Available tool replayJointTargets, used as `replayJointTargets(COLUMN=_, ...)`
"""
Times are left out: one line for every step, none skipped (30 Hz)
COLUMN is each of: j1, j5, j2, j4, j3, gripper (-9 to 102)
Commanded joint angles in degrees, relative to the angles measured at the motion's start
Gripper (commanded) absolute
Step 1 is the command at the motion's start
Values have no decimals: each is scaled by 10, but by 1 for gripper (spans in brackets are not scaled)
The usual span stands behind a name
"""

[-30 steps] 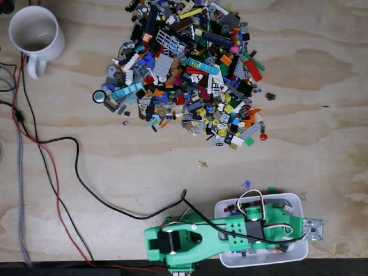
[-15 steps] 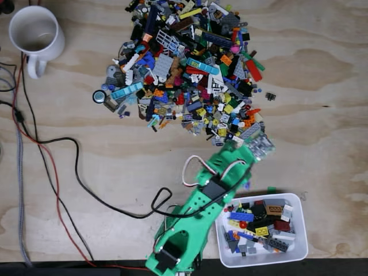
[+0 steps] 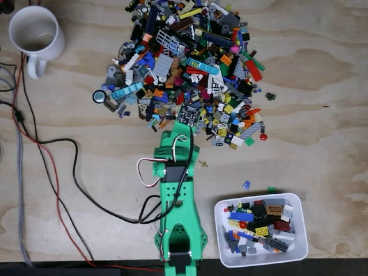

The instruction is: Find the closest Lego and put it in the bin.

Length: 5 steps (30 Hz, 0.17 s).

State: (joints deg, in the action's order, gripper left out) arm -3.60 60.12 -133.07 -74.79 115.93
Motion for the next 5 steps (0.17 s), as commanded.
replayJointTargets(j1=6, j5=-6, j2=5, j4=17, j3=-29, gripper=18)
replayJointTargets(j1=10, j5=-4, j2=2, j4=22, j3=-19, gripper=18)
replayJointTargets(j1=11, j5=-4, j2=-1, j4=24, j3=-14, gripper=18)
replayJointTargets(j1=12, j5=-5, j2=-1, j4=25, j3=-11, gripper=18)
replayJointTargets(j1=12, j5=-6, j2=-1, j4=25, j3=-8, gripper=17)
